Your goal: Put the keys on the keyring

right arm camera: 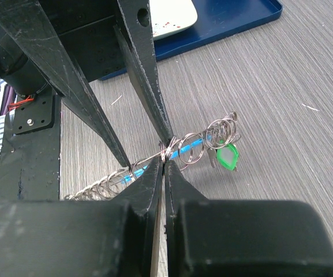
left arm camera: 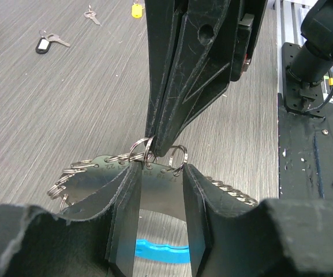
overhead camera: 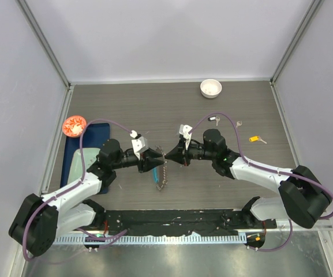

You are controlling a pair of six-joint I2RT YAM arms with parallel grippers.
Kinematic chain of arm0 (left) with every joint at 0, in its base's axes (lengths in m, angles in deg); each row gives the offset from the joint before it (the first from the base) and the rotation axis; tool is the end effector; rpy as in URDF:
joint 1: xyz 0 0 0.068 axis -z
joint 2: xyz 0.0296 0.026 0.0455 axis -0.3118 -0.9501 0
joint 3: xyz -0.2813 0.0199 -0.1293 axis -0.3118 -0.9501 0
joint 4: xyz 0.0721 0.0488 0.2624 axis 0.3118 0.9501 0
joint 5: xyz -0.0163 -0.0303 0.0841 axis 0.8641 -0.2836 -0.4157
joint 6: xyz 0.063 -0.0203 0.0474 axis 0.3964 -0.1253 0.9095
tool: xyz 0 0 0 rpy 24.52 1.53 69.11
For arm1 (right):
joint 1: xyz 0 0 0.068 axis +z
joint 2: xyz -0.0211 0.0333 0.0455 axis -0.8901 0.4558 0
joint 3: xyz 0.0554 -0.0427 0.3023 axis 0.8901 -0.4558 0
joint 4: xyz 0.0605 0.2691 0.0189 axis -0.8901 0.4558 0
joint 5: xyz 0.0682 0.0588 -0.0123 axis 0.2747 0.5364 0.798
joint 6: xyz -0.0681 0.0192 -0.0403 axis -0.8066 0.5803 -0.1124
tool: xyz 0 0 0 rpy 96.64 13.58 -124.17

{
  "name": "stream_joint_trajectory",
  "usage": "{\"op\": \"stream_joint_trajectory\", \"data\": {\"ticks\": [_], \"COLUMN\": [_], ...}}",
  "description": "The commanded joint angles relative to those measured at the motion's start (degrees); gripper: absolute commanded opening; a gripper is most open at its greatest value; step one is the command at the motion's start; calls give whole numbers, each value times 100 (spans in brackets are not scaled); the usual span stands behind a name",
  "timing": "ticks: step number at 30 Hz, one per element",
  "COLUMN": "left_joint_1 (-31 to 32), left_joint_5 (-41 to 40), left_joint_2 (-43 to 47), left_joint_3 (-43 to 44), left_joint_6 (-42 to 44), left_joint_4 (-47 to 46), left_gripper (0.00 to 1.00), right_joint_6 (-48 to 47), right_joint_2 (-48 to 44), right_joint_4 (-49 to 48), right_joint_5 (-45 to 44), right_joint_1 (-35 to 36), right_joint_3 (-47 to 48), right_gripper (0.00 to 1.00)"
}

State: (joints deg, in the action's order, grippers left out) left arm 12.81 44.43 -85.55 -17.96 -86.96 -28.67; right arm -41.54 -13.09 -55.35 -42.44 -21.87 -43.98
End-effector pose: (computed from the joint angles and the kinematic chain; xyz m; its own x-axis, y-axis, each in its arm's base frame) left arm 0.1767 -0.1633 0.2426 -0.1413 0.0838 -0.9864 0.9584 0.2613 -0.1151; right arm 0.2026 0.2324 0.2556 -0.1345 -0.1499 -0.9795 -0.9713 0.2159 0.1003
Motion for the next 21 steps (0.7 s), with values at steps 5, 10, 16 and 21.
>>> {"op": "stream_joint_trajectory", "data": {"ticks": [5, 10, 16, 21], "left_joint_1": [-22, -22, -22, -22], "left_joint_5": [119, 119, 145, 180], "left_joint_2": [5, -75, -57, -118], "left_joint_3": [292, 336, 450, 494], "left_joint_6": [-124, -159, -300, -326], "left_joint_4": [-285, -223, -232, -118], "left_gripper": [39, 40, 41, 45], "right_joint_6": [2, 2, -42, -50], "right_joint_2": [-32, -23, 21, 12], "right_joint_4": [-444, -426, -374, -365], "right_joint_5": [247, 256, 291, 282], "right_joint_1": [64, 73, 100, 109], "right_joint_3": [169, 186, 213, 222], "right_gripper": [1, 1, 1, 1]}}
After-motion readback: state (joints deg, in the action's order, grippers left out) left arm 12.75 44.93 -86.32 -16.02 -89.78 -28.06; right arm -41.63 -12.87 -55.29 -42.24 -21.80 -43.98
